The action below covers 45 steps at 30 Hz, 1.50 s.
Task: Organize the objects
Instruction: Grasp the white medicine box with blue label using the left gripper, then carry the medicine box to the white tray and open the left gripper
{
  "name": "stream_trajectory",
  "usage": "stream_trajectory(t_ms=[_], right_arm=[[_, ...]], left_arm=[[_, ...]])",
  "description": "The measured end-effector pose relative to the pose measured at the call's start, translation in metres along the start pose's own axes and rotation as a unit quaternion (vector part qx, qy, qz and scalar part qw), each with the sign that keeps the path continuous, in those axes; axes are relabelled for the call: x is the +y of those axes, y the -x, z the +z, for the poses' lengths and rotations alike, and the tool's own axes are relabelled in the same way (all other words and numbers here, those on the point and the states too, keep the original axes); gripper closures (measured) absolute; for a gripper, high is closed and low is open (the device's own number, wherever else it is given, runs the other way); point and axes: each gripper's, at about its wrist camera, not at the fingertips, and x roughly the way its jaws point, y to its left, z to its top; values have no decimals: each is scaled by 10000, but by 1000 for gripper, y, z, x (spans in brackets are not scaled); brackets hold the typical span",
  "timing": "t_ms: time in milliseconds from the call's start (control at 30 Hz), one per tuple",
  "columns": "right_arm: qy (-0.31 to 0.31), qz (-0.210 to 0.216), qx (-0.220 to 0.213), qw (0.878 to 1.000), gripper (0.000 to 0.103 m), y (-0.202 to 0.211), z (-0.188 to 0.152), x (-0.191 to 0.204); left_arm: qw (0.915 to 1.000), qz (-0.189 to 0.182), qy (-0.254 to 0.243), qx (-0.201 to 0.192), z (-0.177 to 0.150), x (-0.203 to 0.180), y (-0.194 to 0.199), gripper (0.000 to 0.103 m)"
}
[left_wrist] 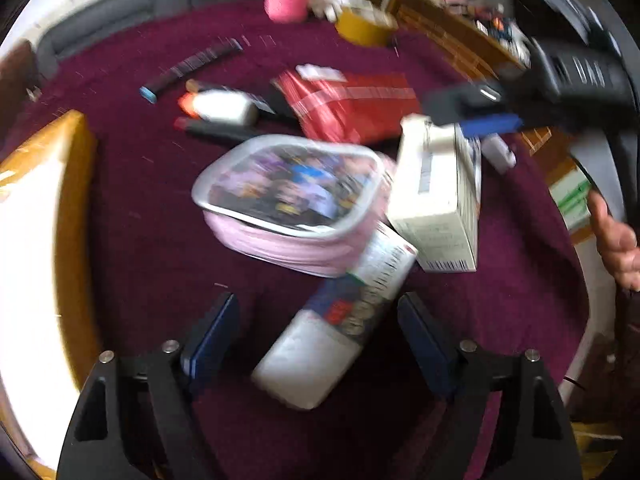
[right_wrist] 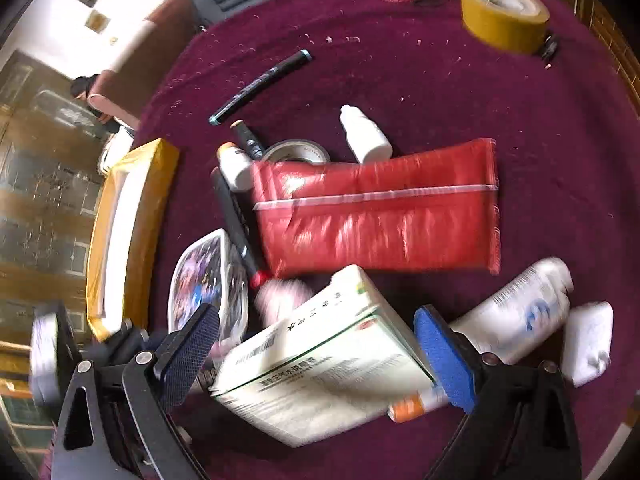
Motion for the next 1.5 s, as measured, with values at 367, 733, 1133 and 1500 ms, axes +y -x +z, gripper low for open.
stream_trajectory(t_ms=[367, 733, 1133, 1500], right_arm=[[-480, -773, -2614, 9609, 0, 96, -88, -10], [-1171, 180, -1710, 9781, 0, 41, -97, -19], [-1754, 157, -1379, 9747, 0, 3, -85, 7], [-1921, 2, -1498, 9699, 25, 3, -93, 9]], left_arm=[[9956, 470, -727, -347, -6, -19, -17, 22], [9966, 12, -815, -155, -5, -49, -40, 70], [9949, -270, 145, -963, -51, -4, 55, 70], [9865, -420, 676, -1429, -76, 43, 110, 70]])
